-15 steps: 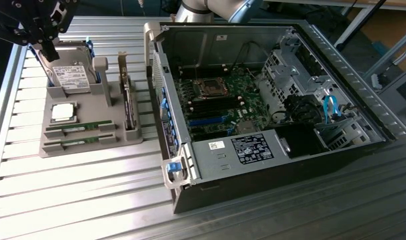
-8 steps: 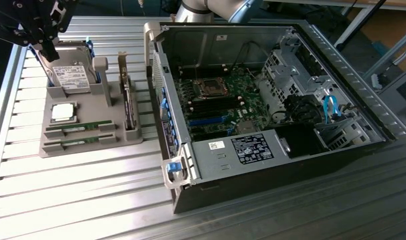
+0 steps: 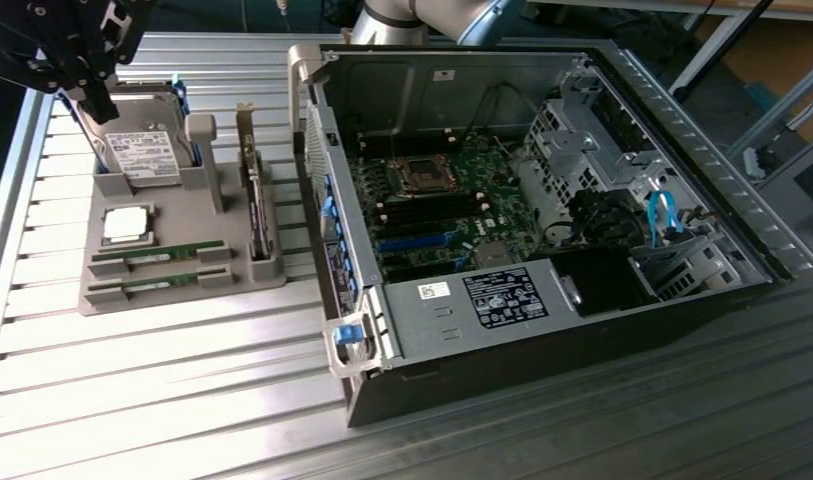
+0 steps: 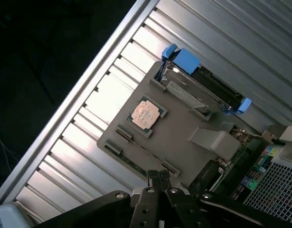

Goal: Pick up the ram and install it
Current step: 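Pick up the ram and move it above insertion slot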

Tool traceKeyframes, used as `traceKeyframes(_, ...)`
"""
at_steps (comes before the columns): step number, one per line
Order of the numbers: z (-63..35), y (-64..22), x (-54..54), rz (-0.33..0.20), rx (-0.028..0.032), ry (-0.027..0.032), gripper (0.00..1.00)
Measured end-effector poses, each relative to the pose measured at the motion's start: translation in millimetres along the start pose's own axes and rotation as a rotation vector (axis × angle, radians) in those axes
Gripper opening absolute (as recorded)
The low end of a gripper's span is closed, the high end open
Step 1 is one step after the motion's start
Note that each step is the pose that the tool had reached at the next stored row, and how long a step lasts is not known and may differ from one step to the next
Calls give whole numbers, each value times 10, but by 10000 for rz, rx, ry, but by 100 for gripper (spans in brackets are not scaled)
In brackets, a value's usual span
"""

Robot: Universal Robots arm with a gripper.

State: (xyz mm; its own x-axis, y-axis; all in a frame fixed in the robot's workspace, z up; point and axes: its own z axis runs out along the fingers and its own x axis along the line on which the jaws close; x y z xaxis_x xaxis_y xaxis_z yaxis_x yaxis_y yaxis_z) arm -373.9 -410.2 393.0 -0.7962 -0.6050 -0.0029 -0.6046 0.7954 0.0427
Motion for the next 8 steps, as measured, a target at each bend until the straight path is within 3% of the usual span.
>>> traceKeyframes(4,0,0,0,-596,-2,25,10)
traceKeyframes(8,0,-1,0,-1621,-5,69,10)
